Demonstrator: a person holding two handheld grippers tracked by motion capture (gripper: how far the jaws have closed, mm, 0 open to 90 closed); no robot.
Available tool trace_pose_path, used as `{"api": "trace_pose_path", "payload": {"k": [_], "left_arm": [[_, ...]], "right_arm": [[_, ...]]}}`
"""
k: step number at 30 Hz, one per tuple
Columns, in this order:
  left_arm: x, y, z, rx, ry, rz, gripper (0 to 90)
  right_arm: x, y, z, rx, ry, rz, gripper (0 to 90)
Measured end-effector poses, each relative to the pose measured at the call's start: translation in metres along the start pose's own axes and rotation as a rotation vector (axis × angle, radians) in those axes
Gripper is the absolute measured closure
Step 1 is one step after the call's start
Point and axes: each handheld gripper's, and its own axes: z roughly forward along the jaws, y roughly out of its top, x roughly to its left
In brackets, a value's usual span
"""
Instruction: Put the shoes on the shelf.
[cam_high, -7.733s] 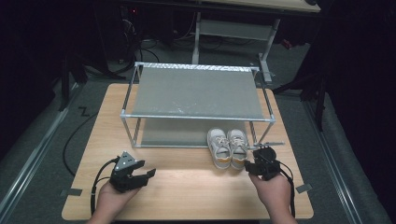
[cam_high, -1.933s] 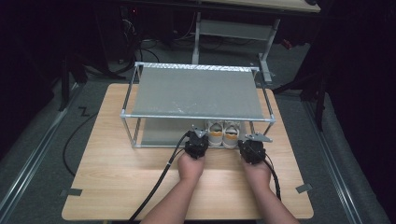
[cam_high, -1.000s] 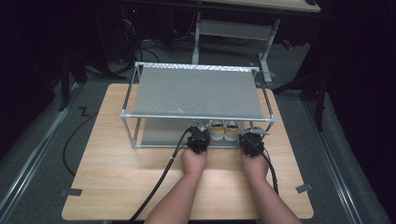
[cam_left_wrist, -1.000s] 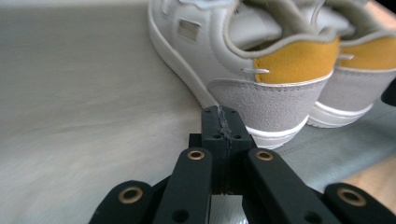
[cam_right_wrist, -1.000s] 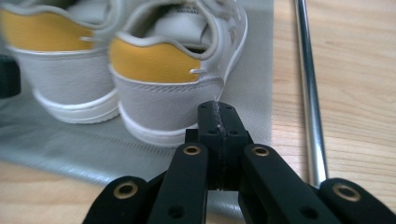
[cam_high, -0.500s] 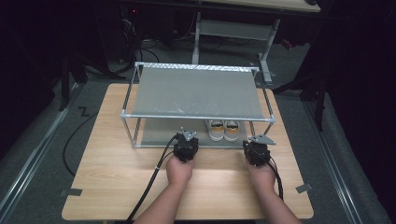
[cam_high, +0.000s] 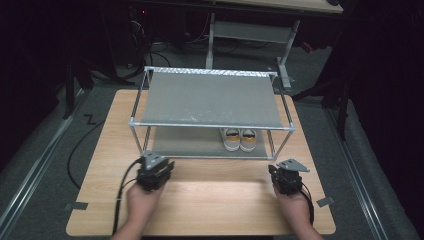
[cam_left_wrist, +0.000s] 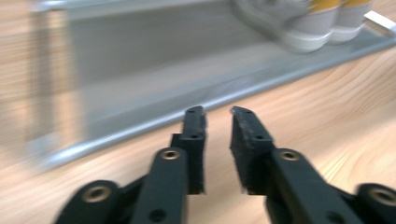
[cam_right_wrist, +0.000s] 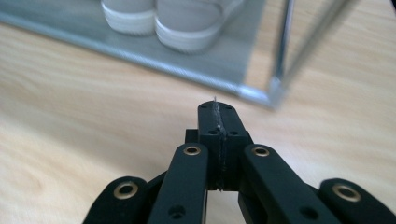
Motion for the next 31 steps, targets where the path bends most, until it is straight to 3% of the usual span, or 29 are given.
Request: {"api": "trace_pose_path", "payload": {"k": [2,3,5,7,8,10,11,13,14,16,17,19,23,26,31], "left_arm": [[0.026,-0.015,-0.022,0.017,0.036,0.005,65.9],[0.039,-0.024,-0.031,0.032,0.06,-0.013,63.5],[0.057,-0.038,-0.042,0.029,0.069,-0.045,56.8],[0.07,-0.048,-0.046,0.045,0.066,-0.066,49.1],[0.076,-0.05,-0.046,0.062,0.053,-0.077,43.0],[0.082,-0.053,-0.047,0.067,0.067,-0.081,33.7],[0.087,-0.055,-0.047,0.055,0.074,-0.109,31.8],[0.088,-0.055,-0.046,0.048,0.039,-0.15,27.8],[0.087,-0.056,-0.044,0.046,0.034,-0.147,23.7],[0.082,-0.055,-0.04,0.059,0.026,-0.124,17.5],[0.078,-0.054,-0.038,0.068,0.03,-0.098,15.5],[0.072,-0.053,-0.035,0.079,0.037,-0.055,14.3],[0.063,-0.051,-0.031,0.089,0.028,-0.031,9.5],[0.061,-0.051,-0.029,0.09,0.034,-0.025,9.3],[0.063,-0.053,-0.027,0.109,0.042,-0.051,9.3]], "right_arm": [[-0.005,-0.008,-0.005,0.012,-0.009,0.01,90.0],[-0.009,-0.013,-0.007,0.024,-0.012,0.023,90.0],[-0.012,-0.022,-0.01,0.037,-0.012,0.028,89.6],[-0.013,-0.028,-0.012,0.035,0.004,0.024,74.4],[-0.013,-0.03,-0.012,0.035,0.025,0.03,61.6],[-0.012,-0.034,-0.011,0.04,0.073,0.052,40.6],[-0.012,-0.036,-0.01,0.028,0.079,0.044,31.0],[-0.006,-0.037,-0.012,0.002,0.078,0.023,17.9],[-0.003,-0.035,-0.012,0.021,0.063,0.027,11.5],[0.003,-0.032,-0.011,0.043,0.001,0.066,8.6],[0.004,-0.031,-0.011,0.051,-0.001,0.079,6.9],[0.008,-0.032,-0.012,0.013,-0.002,0.097,1.4],[0.006,-0.035,-0.014,-0.002,-0.003,0.05,0.0],[-0.001,-0.04,-0.016,-0.009,-0.01,0.065,0.0],[-0.005,-0.048,-0.013,0.027,-0.004,0.072,0.0]]}}
